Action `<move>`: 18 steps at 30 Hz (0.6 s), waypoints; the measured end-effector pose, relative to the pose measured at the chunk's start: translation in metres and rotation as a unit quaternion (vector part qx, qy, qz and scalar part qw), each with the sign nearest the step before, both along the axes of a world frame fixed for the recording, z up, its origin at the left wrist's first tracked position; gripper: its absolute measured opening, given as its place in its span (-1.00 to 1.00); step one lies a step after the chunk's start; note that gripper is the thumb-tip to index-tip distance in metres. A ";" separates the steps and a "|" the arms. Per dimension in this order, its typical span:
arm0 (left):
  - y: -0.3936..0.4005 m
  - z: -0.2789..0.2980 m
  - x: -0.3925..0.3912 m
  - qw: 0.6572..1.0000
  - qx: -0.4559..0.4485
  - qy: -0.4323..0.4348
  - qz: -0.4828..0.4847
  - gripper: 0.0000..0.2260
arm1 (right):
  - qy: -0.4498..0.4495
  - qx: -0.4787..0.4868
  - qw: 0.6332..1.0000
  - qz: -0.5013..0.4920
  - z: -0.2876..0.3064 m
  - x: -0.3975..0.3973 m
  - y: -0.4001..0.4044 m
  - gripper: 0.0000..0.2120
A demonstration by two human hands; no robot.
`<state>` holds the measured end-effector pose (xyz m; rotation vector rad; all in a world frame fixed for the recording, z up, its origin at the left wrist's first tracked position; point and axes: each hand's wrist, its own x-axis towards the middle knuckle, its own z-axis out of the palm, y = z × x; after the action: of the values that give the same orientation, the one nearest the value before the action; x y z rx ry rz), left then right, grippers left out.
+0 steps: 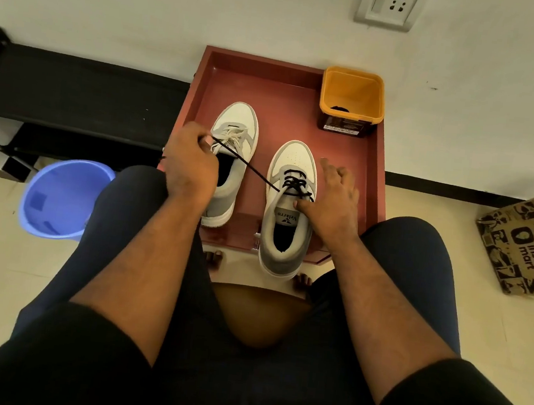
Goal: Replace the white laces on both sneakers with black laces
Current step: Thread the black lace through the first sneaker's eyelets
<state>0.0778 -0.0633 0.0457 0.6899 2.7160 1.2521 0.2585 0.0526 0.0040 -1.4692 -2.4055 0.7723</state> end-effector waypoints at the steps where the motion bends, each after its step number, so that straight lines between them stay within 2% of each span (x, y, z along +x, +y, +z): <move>1: -0.002 0.004 -0.002 1.000 -0.001 0.017 0.010 -0.78 | 0.002 -0.005 1.000 0.001 -0.001 0.000 0.000 -0.17; 3: 0.000 0.006 0.004 0.999 -0.018 0.036 -0.028 -0.65 | 0.010 -0.009 1.000 0.007 -0.002 -0.002 -0.001 -0.18; 5: 0.006 -0.002 0.020 0.990 -0.016 0.013 -0.140 -0.56 | 0.027 -0.018 0.999 0.010 -0.003 -0.003 -0.001 -0.18; 7: 0.014 -0.018 0.039 0.967 -0.045 -0.053 -0.244 -0.53 | 0.043 -0.038 0.998 0.006 -0.005 -0.004 -0.002 -0.19; 9: 0.020 -0.031 0.051 0.945 -0.111 -0.080 -0.297 -0.58 | 0.050 -0.049 0.998 0.008 -0.007 -0.005 -0.003 -0.20; 11: 0.024 -0.033 0.050 0.937 -0.165 -0.063 -0.301 -0.70 | 0.054 -0.056 0.997 0.014 -0.008 -0.005 -0.001 -0.19; 13: 0.024 -0.027 0.041 0.945 -0.190 -0.048 -0.262 -0.78 | 0.060 -0.078 0.995 0.003 -0.006 -0.003 0.002 -0.16; 16: 0.017 -0.019 0.028 0.964 -0.167 -0.064 -0.198 -0.81 | 0.051 -0.092 0.994 0.000 -0.004 0.000 0.006 -0.14; 18: 0.014 -0.012 0.033 0.960 -0.183 -0.069 -0.202 -0.78 | 0.048 -0.092 0.995 0.005 -0.004 0.000 0.006 -0.15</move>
<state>0.1111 -0.0493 0.0338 0.9951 2.4223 0.6564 0.2589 0.0587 0.0004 -1.4490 -2.3247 1.0671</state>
